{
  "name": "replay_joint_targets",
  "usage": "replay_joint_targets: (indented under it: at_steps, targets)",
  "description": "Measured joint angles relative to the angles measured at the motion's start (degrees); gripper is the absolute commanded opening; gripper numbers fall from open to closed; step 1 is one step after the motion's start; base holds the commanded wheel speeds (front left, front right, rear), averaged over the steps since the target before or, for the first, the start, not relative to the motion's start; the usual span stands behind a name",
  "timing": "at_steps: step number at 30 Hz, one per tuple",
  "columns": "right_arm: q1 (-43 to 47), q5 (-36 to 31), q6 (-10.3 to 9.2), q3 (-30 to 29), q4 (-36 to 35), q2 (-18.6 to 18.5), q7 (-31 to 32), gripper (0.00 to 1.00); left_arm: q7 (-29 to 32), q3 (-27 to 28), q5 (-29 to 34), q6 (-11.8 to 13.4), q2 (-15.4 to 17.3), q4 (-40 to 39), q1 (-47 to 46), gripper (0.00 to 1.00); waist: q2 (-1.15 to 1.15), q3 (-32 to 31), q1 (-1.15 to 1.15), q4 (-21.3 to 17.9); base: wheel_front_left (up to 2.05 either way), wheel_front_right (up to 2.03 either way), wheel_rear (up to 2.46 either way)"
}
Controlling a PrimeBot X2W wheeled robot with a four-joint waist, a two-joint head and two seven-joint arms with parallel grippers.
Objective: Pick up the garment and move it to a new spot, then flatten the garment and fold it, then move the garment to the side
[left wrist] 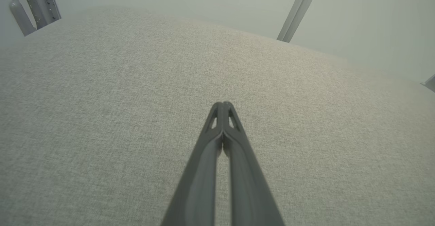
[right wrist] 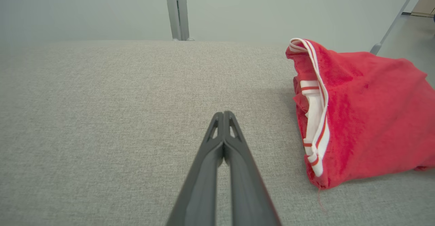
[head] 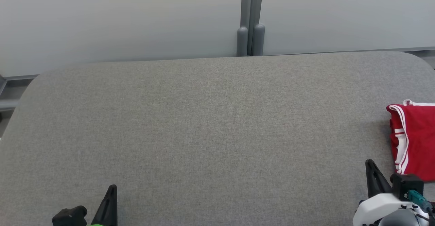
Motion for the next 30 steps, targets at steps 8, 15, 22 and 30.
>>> replay_joint_targets:
  at_steps: [8,15,22,30]
  targets:
    - [-0.57,10.57,0.0,0.42,0.07,-0.03,1.62,0.0,2.18,1.71,-7.04,-0.07,-0.77,-0.35,-0.37,0.0,0.0,0.08,0.0,-0.13,0.0,0.0,0.0]
    - [-0.92,19.05,-0.01,1.04,-0.2,-0.08,2.77,0.0,4.0,3.11,-12.82,-0.15,-1.43,-0.94,-1.17,0.0,0.0,0.16,0.0,-0.24,0.0,0.0,0.0]
    - [-1.63,26.79,-0.01,1.42,-0.34,-0.15,3.96,0.0,5.5,4.22,-18.05,-0.42,-2.26,-1.32,-2.21,0.0,0.0,0.23,0.0,-0.35,0.0,0.0,0.0]
    - [-2.27,34.79,-0.01,1.78,-0.38,-0.31,5.3,0.0,7.26,5.48,-23.53,-0.57,-2.77,-1.69,-3.3,0.0,0.0,0.32,0.0,-0.47,0.0,0.0,0.0]
